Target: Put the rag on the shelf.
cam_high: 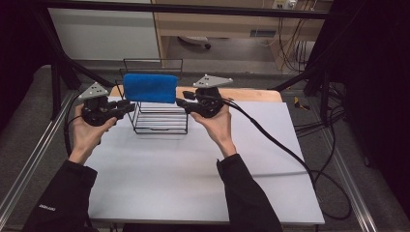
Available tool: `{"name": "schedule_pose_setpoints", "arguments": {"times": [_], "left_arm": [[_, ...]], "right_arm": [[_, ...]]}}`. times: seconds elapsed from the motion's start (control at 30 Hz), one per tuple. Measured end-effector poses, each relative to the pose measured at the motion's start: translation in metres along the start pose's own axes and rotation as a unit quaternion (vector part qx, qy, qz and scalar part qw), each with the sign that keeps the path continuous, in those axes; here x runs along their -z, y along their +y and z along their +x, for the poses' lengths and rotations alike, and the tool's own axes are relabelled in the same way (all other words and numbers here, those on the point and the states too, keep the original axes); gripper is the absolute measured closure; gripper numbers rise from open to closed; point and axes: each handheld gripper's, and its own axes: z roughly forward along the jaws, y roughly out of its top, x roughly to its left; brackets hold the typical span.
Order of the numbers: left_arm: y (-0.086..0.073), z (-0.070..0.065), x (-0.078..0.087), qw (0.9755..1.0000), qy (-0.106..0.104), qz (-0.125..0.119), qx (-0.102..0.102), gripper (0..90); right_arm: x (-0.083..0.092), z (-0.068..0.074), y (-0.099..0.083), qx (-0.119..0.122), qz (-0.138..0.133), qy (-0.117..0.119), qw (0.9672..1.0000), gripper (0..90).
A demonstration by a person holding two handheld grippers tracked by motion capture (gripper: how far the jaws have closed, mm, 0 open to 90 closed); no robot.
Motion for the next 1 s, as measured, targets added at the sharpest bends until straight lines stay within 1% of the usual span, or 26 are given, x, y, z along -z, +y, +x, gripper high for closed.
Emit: {"name": "schedule_pose_setpoints", "arguments": {"times": [0.13,0.23,0.3,0.33,0.37,0.47,0.53,0.67,0.8,0.93,1.0], "left_arm": [[-0.009,-0.003,0.003,1.0000,0.001,0.009,-0.003,54.6],[-0.015,-0.005,0.004,0.9999,0.003,0.015,-0.001,47.9],[-0.018,-0.007,0.005,0.9998,0.004,0.018,0.003,43.9],[-0.019,-0.007,0.005,0.9997,0.006,0.022,0.001,42.3],[-0.021,-0.008,0.005,0.9997,0.004,0.024,0.003,40.4],[-0.024,-0.012,0.005,0.9996,0.005,0.027,-0.001,34.5],[-0.027,-0.015,0.005,0.9995,0.004,0.029,-0.005,31.1],[-0.036,-0.021,0.004,0.9994,-0.003,0.033,-0.003,26.3],[-0.049,-0.027,0.003,0.9990,-0.012,0.043,-0.002,22.9],[-0.063,-0.030,-0.001,0.9988,-0.015,0.046,0.010,19.8],[-0.071,-0.031,-0.004,0.9985,-0.015,0.052,0.009,19.0]], "right_arm": [[0.015,-0.007,-0.007,-0.014,0.000,-0.004,0.9999,45.2],[0.027,-0.012,-0.013,-0.028,0.005,-0.002,0.9996,37.1],[0.034,-0.015,-0.018,-0.026,0.010,-0.009,0.9996,32.0],[0.038,-0.017,-0.020,-0.026,0.013,-0.012,0.9995,29.4],[0.041,-0.018,-0.023,-0.025,0.015,-0.015,0.9995,26.9],[0.052,-0.023,-0.031,-0.029,0.017,-0.021,0.9992,20.7],[0.059,-0.025,-0.036,-0.034,0.019,-0.022,0.9990,18.2],[0.073,-0.031,-0.048,-0.040,0.028,-0.024,0.9985,12.9],[0.087,-0.037,-0.064,-0.048,0.034,-0.030,0.9978,10.1],[0.099,-0.043,-0.083,-0.059,0.042,-0.032,0.9969,8.3],[0.104,-0.045,-0.093,-0.064,0.046,-0.036,0.9962,7.6]]}}
